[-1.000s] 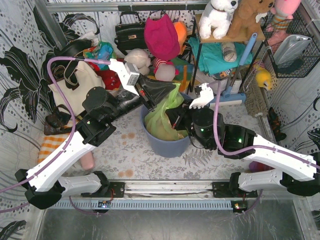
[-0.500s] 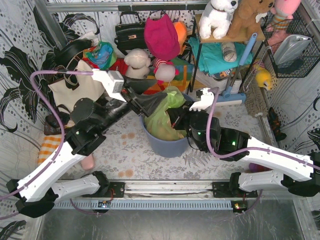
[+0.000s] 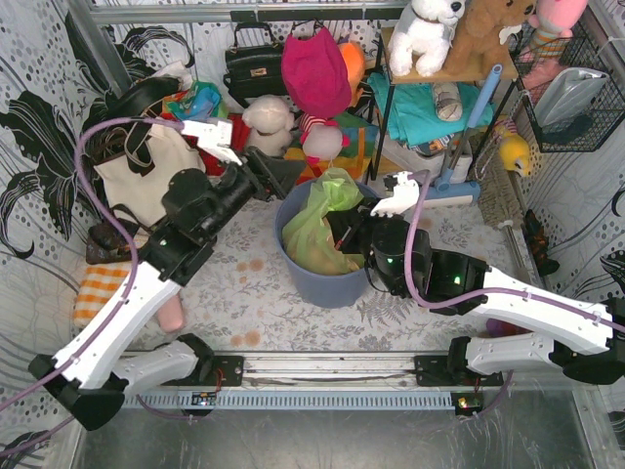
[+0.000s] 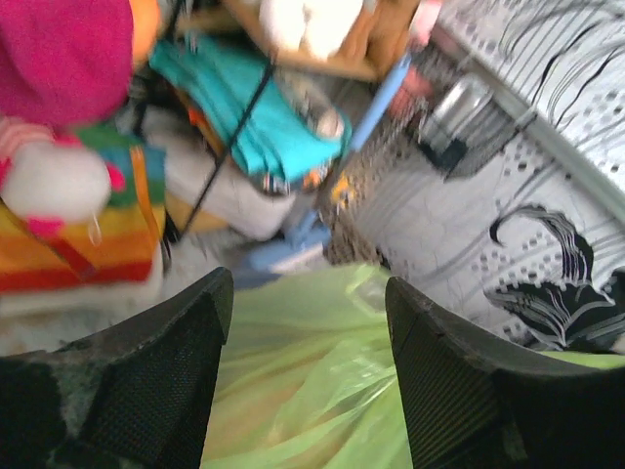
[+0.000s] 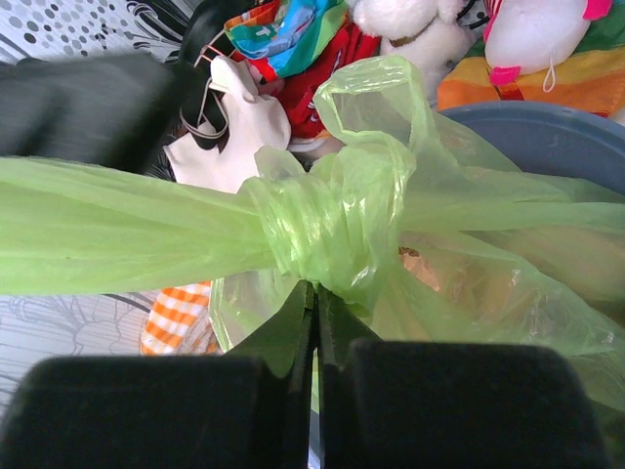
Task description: Tie the trash bag
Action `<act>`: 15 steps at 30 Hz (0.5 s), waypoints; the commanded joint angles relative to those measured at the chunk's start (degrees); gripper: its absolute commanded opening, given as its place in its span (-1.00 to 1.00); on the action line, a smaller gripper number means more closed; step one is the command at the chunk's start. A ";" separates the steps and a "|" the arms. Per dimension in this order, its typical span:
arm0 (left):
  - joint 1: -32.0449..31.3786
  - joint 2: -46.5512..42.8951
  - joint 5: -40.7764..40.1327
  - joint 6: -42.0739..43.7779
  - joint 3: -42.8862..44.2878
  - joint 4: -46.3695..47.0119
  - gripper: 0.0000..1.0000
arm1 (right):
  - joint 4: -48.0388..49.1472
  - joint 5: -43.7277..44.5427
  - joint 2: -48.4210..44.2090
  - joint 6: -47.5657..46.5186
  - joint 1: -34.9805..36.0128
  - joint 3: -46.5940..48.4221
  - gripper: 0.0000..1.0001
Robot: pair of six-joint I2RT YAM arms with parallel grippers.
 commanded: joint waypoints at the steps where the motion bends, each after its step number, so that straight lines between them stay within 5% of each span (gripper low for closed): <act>1: 5.97 1.80 20.72 -14.45 -7.12 6.72 0.45 | 0.08 0.18 -1.66 1.00 0.35 0.23 -1.00; 7: 10.55 2.91 37.19 -23.83 -14.23 23.91 0.48 | -0.55 0.05 -1.29 1.95 0.35 0.33 -1.00; 15: 11.17 4.74 45.01 -31.13 -17.81 37.15 0.49 | -0.75 0.80 -1.31 2.81 0.35 -0.33 -1.00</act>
